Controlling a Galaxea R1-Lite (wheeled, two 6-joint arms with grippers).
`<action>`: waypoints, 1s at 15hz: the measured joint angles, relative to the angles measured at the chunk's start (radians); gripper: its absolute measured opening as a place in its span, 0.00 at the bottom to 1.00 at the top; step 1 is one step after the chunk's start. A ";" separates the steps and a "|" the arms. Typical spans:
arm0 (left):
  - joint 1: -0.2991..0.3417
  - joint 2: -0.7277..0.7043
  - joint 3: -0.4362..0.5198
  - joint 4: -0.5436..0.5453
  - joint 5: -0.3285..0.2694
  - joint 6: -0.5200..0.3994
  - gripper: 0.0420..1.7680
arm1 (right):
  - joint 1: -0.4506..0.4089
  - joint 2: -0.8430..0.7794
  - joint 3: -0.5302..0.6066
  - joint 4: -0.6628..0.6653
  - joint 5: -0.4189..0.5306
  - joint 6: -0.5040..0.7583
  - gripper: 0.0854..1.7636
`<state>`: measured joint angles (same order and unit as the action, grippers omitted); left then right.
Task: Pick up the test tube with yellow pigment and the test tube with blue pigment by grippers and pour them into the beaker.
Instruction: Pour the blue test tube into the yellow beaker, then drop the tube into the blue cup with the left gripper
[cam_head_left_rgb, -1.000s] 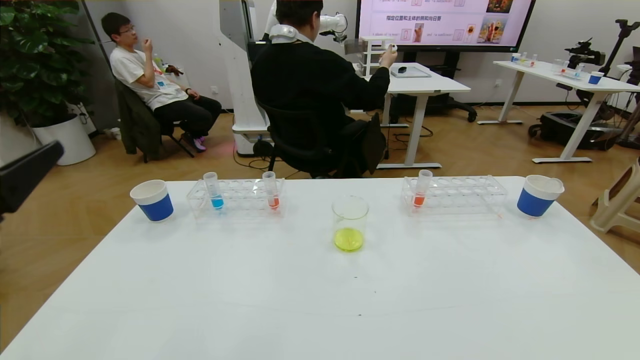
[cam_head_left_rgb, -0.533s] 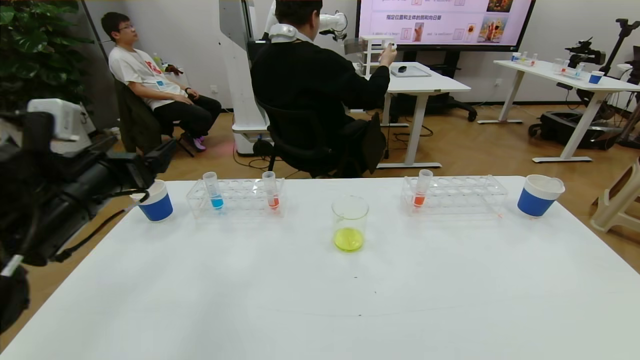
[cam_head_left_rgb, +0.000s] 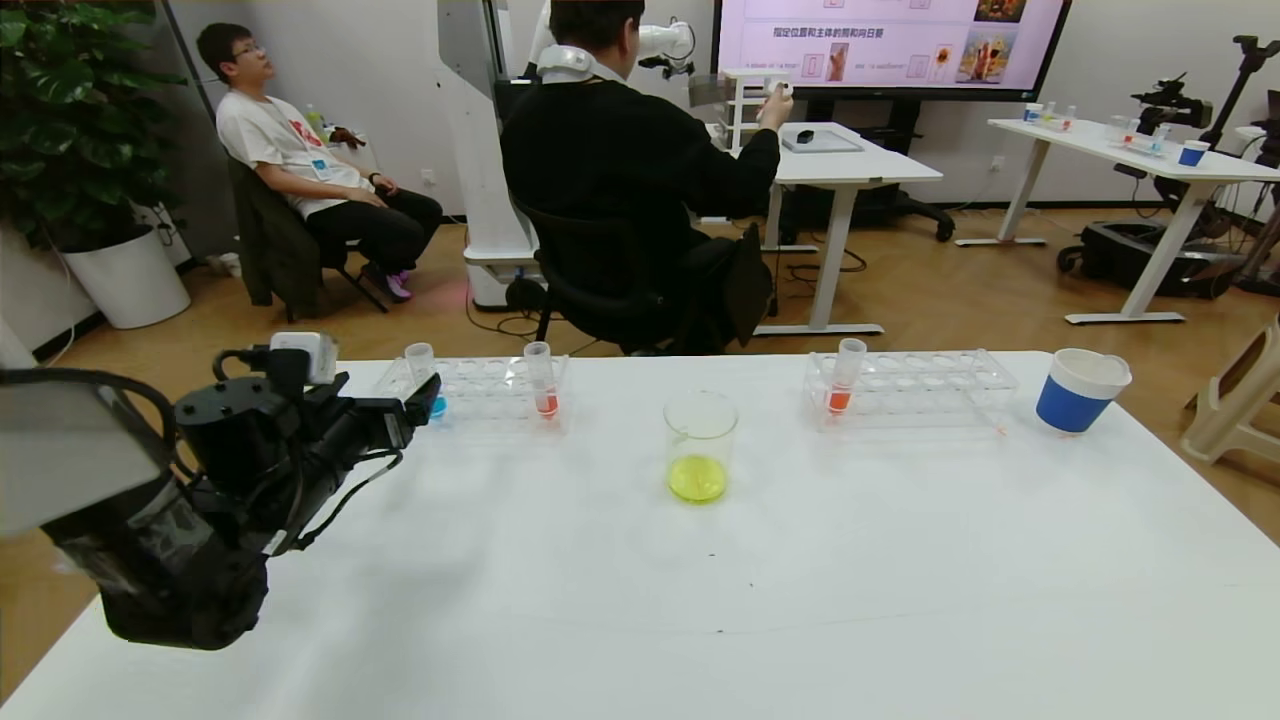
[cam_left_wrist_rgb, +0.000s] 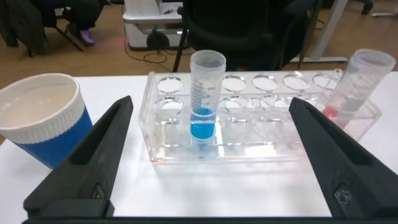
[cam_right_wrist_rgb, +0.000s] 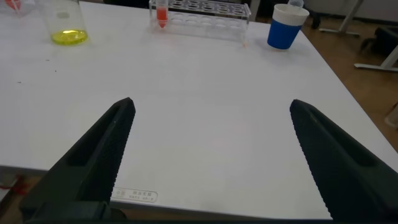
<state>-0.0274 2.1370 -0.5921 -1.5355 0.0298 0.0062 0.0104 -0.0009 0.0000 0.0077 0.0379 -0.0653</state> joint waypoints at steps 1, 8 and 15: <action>-0.003 0.021 -0.007 -0.001 0.001 -0.001 0.99 | 0.000 0.000 0.000 0.000 0.000 0.000 0.98; -0.007 0.117 -0.159 0.002 0.067 -0.016 0.99 | 0.000 0.000 0.000 0.000 0.000 0.000 0.98; -0.021 0.237 -0.369 0.064 0.087 -0.013 0.99 | 0.000 0.000 0.000 0.000 0.000 0.000 0.98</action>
<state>-0.0489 2.3740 -0.9606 -1.4719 0.1168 -0.0070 0.0104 -0.0009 0.0000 0.0077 0.0379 -0.0653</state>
